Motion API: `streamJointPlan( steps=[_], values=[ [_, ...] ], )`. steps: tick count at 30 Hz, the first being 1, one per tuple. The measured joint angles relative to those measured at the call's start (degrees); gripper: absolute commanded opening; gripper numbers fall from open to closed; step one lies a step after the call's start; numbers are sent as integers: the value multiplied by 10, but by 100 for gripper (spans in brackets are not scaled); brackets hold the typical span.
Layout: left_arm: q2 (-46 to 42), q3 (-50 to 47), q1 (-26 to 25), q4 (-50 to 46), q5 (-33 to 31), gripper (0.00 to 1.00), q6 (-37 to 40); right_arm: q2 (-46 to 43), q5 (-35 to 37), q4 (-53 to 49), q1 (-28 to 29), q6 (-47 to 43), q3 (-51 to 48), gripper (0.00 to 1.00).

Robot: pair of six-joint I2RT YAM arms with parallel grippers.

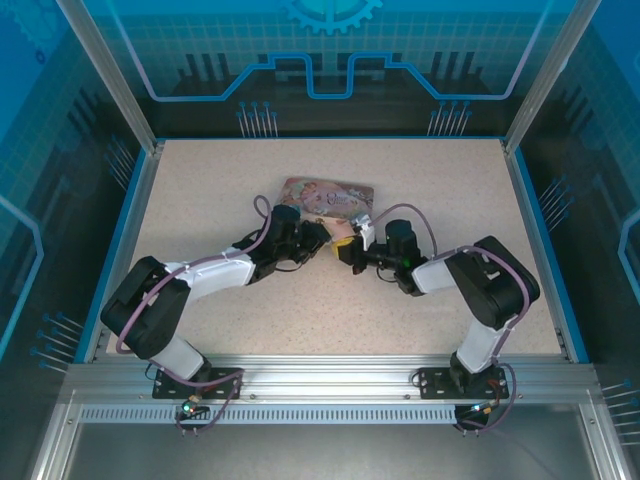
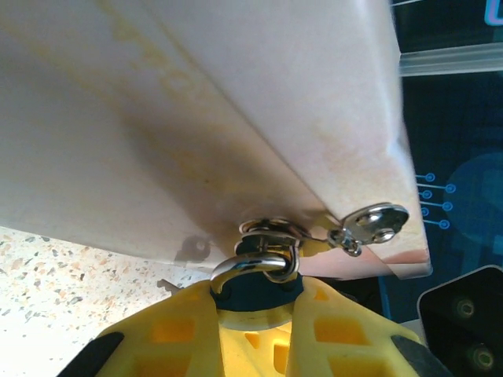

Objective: Unlock the padlock with the key

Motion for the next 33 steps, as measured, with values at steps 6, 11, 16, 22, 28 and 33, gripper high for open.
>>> streamJointPlan(
  steps=[6, 11, 16, 22, 28, 33],
  values=[
    [0, 0, -4, -28, 9, 5, 51, -56, 1, -125, 0, -46, 1, 0],
    [0, 1, -10, -54, 17, 5, 82, -88, 5, -216, 0, -78, 7, 0],
    [0, 1, -10, -64, 20, 5, 92, -95, 14, -260, 0, -91, 17, 0],
    [1, 1, -10, -69, 24, 5, 94, -95, 24, -301, 11, -91, 21, 0],
    [1, 1, -10, -70, 24, 5, 95, -95, 32, -320, 21, -84, 39, 0],
    [1, 1, -9, -68, 20, 5, 95, -92, 34, -330, 28, -81, 58, 0]
  ],
)
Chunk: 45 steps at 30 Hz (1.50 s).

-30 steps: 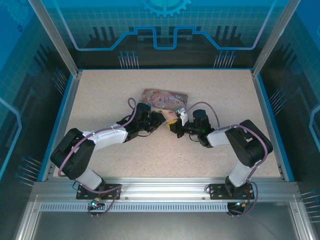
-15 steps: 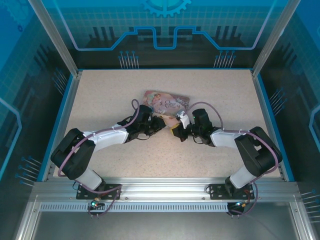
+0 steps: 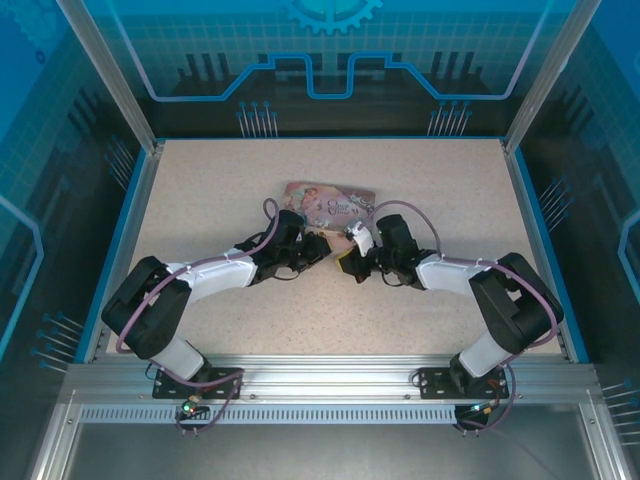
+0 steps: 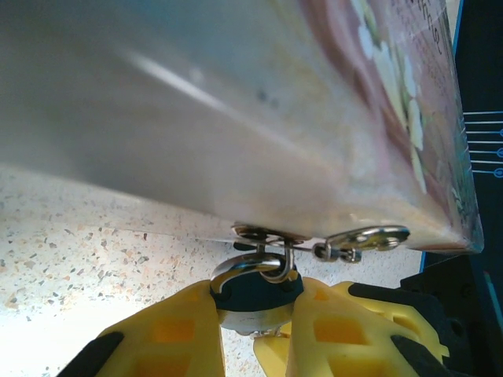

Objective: Unlock the padlock with the key

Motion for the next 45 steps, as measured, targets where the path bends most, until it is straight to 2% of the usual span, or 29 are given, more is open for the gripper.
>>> streamJointPlan(
  steps=[13, 45],
  values=[
    [1, 0, 0, 5, -3, 5, 0, 23, 6, -10, 8, 4, 16, 0],
    [10, 0, 0, 12, -5, 5, 3, 10, 12, -10, 0, 10, 7, 0]
  ],
)
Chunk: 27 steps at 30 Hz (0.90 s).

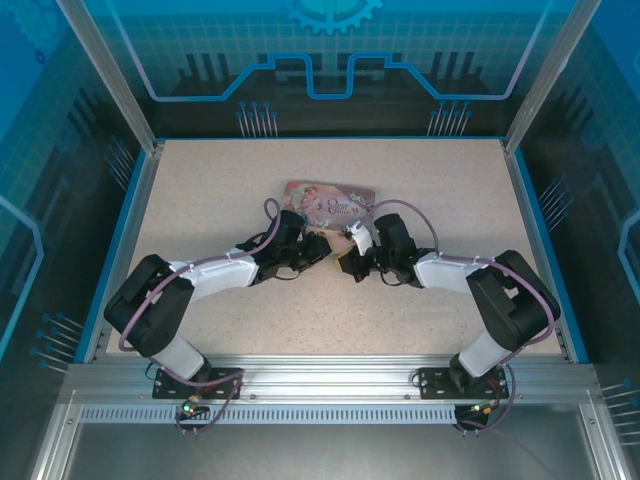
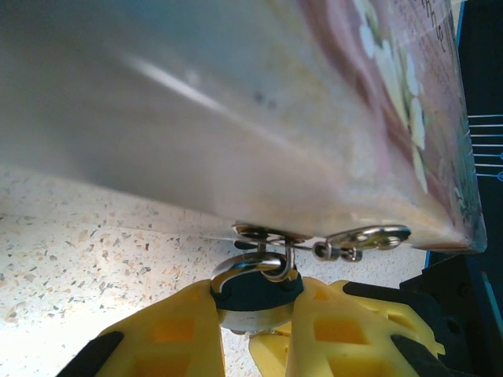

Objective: Unlock the padlock with the key

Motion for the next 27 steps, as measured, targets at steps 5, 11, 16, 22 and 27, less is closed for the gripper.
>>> streamJointPlan(
  steps=[5, 11, 16, 22, 27],
  values=[
    [0, 0, 0, 0, 0, 5, 0, 0, 0, 0, 0, 0, 0, 0],
    [0, 0, 0, 0, 0, 5, -1, 7, -2, 0, 0, 0, 2, 0],
    [0, 0, 0, 0, -5, 5, -2, 14, -2, 0, 0, 0, 6, 0],
    [0, 0, 0, 0, -6, 5, -2, 14, -3, 3, 0, 2, 6, 0],
    [0, 0, 0, 0, -6, 5, -2, 14, -7, 9, 0, 7, 6, 0]
  ],
)
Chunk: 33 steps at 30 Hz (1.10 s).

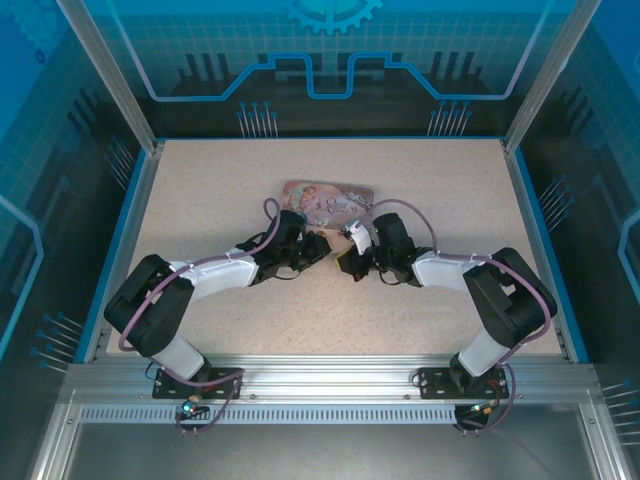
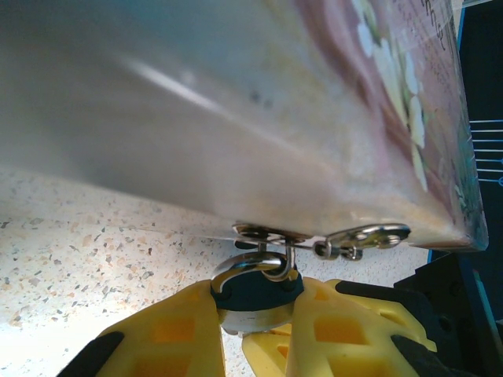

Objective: Unlock the padlock with the key

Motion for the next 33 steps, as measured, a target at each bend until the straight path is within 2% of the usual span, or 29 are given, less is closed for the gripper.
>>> streamJointPlan(
  steps=[16, 26, 33],
  values=[
    [0, -5, 0, 13, -1, 5, 0, 0, -7, 11, -3, 27, 1, 0],
    [0, -5, 0, 30, -5, 5, -1, 2, -22, 69, -15, 56, -15, 0],
    [0, -5, 0, 30, -9, 5, -7, 7, -16, 88, -12, 44, -22, 0]
  ],
)
